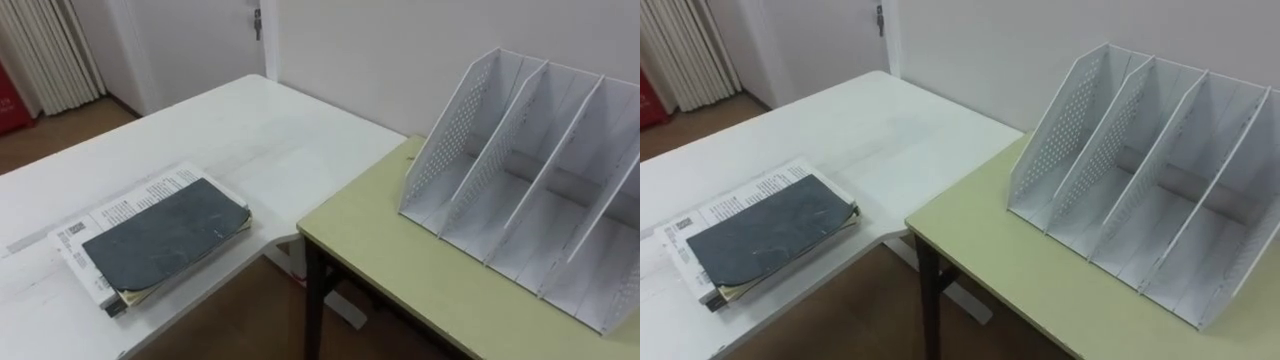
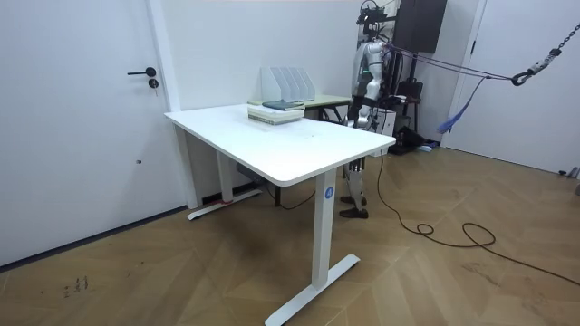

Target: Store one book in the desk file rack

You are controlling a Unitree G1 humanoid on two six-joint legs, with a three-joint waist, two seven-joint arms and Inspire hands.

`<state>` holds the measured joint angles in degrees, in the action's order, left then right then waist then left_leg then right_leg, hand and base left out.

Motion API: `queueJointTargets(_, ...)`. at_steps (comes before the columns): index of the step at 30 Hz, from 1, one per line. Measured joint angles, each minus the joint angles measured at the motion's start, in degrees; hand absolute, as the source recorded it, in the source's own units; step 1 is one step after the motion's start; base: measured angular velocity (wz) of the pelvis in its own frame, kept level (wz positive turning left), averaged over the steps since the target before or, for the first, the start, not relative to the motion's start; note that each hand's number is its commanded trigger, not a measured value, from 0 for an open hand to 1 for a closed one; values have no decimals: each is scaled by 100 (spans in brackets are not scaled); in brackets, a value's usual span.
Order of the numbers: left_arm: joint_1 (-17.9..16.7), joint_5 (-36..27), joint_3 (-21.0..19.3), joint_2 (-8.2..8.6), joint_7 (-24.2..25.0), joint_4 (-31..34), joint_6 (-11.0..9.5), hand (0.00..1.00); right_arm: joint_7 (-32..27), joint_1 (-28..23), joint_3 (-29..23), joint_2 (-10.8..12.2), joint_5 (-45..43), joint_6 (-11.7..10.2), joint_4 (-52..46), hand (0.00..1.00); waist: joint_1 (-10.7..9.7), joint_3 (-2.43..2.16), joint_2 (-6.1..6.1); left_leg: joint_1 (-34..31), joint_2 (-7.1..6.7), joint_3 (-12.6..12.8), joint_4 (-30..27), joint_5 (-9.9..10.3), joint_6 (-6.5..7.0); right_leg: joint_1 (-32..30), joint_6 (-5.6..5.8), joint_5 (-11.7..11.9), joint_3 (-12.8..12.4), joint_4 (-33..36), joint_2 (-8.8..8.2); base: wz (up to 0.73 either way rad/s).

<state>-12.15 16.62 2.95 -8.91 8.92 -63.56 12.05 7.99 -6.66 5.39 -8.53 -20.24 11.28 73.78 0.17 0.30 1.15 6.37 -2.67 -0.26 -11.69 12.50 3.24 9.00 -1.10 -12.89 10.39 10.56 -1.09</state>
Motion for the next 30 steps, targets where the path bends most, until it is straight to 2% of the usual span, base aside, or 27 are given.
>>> queueJointTargets(5, 167, 469, -5, -4, -77, 194, -160, 0, -75, 24, -33, -4, 3, -74, -6, 0, -5, 11, 9, 19, 0, 8, 7, 4, -3, -19, 2, -8, -8, -4, -31, 0)
queueJointTargets(12, 181, 876, 9, -60, -307, 797, -178, 0, -98, 110, -31, -24, -6, -226, -19, 0, -53, 10, 13, -93, 0, 10, -7, 2, -2, -138, -2, -3, -4, 13, -31, 0)
queueJointTargets(16, 282, 888, 47, -65, -570, 1268, -414, 0, -232, 111, 14, -40, -6, -417, -55, 0, -144, 10, 12, -97, -3, 44, 12, 2, -1, -139, -1, -1, -10, 23, -19, -1)
queueJointTargets(19, 316, 931, 56, 19, -608, 1726, -585, 0, -301, 108, 9, -40, -15, -450, -55, 0, -175, -2, 28, -86, 0, 99, 38, 1, -1, -128, 1, -2, -50, 32, 0, -8)
queueJointTargets(22, 342, 934, 336, 95, -604, 2011, -753, 0, -312, 128, -20, -39, -39, -450, -90, 0, -285, -5, 26, -76, -3, 105, 40, 1, 0, -109, 3, -3, -69, 17, 1, -1)
queueJointTargets(27, 372, 1212, 783, 118, -506, 2325, -740, 0, -316, 200, -43, -45, -143, -533, -119, 0, -489, 20, 31, -72, -3, 110, 28, 0, -1, -105, 1, -2, -78, 8, 7, 0)
queueJointTargets(29, 374, 1522, 1054, 51, -415, 2885, -742, 0, -299, 227, -40, -52, -254, -553, -115, 0, -504, 53, 26, -92, 1, 123, 33, 0, -1, -159, 5, -7, -79, -7, 6, 2)
queueJointTargets(30, 378, 1620, 1100, 48, -402, 3044, -743, 0, -291, 233, -40, -52, -271, -554, -116, 0, -499, 54, 22, -100, 4, 123, 38, 1, -1, -179, 8, -11, -82, -12, 6, 0)
